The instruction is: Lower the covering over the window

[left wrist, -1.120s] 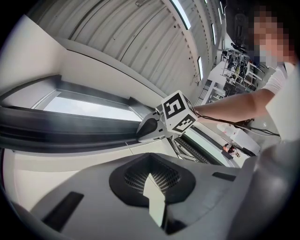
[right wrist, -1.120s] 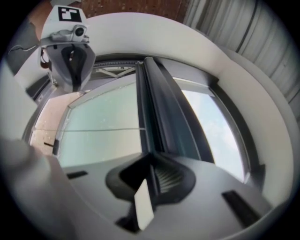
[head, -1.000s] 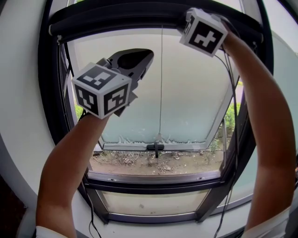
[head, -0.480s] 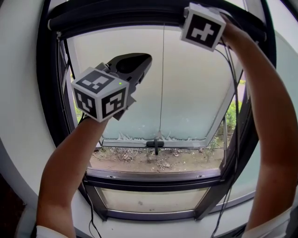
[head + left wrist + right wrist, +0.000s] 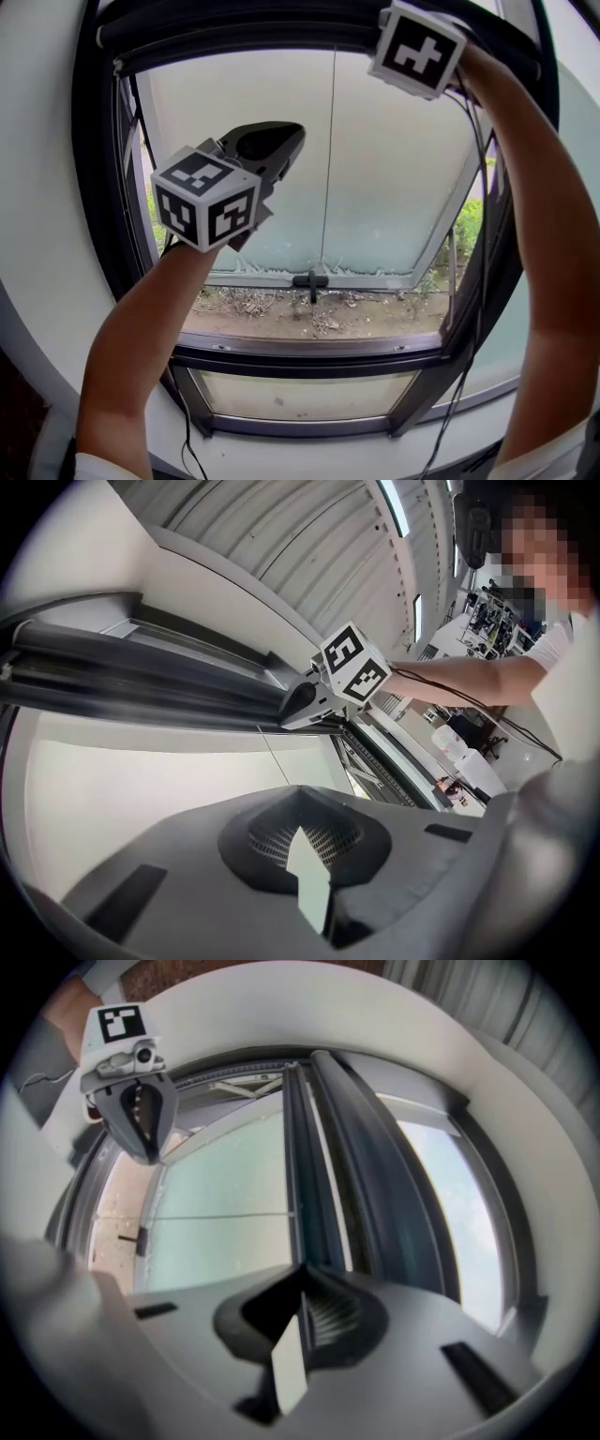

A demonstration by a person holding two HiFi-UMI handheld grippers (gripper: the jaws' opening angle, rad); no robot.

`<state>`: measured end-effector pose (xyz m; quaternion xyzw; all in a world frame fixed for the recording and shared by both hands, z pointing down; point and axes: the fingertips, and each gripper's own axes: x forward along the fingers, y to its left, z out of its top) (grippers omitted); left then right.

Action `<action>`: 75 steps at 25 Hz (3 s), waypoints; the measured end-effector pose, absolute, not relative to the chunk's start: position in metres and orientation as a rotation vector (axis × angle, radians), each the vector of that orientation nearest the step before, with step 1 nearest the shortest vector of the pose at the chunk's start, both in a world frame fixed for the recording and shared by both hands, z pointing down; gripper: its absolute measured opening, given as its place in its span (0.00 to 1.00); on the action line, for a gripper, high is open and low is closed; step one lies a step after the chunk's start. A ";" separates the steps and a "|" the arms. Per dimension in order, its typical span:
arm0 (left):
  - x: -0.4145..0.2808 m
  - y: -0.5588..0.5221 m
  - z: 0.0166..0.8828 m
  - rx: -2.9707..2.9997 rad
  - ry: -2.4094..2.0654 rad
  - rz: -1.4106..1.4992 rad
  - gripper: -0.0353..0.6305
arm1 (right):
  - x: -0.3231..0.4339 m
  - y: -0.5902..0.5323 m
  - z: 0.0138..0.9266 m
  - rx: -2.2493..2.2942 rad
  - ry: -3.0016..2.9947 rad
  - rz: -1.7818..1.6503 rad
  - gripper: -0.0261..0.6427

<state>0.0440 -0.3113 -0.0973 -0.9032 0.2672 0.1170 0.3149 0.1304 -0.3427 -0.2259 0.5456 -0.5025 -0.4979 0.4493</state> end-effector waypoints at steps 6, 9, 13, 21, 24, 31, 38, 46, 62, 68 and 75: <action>0.037 -0.309 -0.081 -2.414 0.705 0.320 0.08 | 0.133 -0.343 -0.191 1.298 -1.266 -1.176 0.09; 0.034 -0.307 -0.070 -2.446 0.698 0.325 0.08 | 0.131 -0.341 -0.178 1.275 -1.283 -1.152 0.09; 0.032 -0.304 -0.054 -2.471 0.697 0.321 0.08 | 0.132 -0.342 -0.144 1.218 -1.298 -1.113 0.09; 0.030 -0.305 -0.024 -2.522 0.707 0.318 0.08 | 0.130 -0.341 -0.117 1.211 -1.319 -1.135 0.09; 0.031 -0.304 -0.015 -2.529 0.711 0.305 0.08 | 0.132 -0.340 -0.116 1.239 -1.318 -1.153 0.09; 0.032 -0.300 0.000 -2.542 0.706 0.297 0.08 | 0.132 -0.341 -0.096 1.237 -1.324 -1.157 0.09; 0.035 -0.297 0.013 -2.561 0.689 0.285 0.08 | 0.132 -0.341 -0.070 1.223 -1.349 -1.148 0.09; 0.035 -0.297 0.036 -2.572 0.700 0.238 0.08 | 0.134 -0.339 -0.056 1.246 -1.369 -1.142 0.09; 0.013 -0.313 0.053 -2.442 0.858 0.088 0.08 | 0.132 -0.342 -0.010 1.179 -1.405 -1.068 0.09; 0.001 -0.324 0.043 -2.248 0.982 -0.032 0.08 | 0.131 -0.340 0.019 1.148 -1.408 -1.068 0.09; -0.002 -0.341 0.029 -1.987 1.054 -0.219 0.18 | 0.130 -0.340 0.018 1.153 -1.422 -1.063 0.09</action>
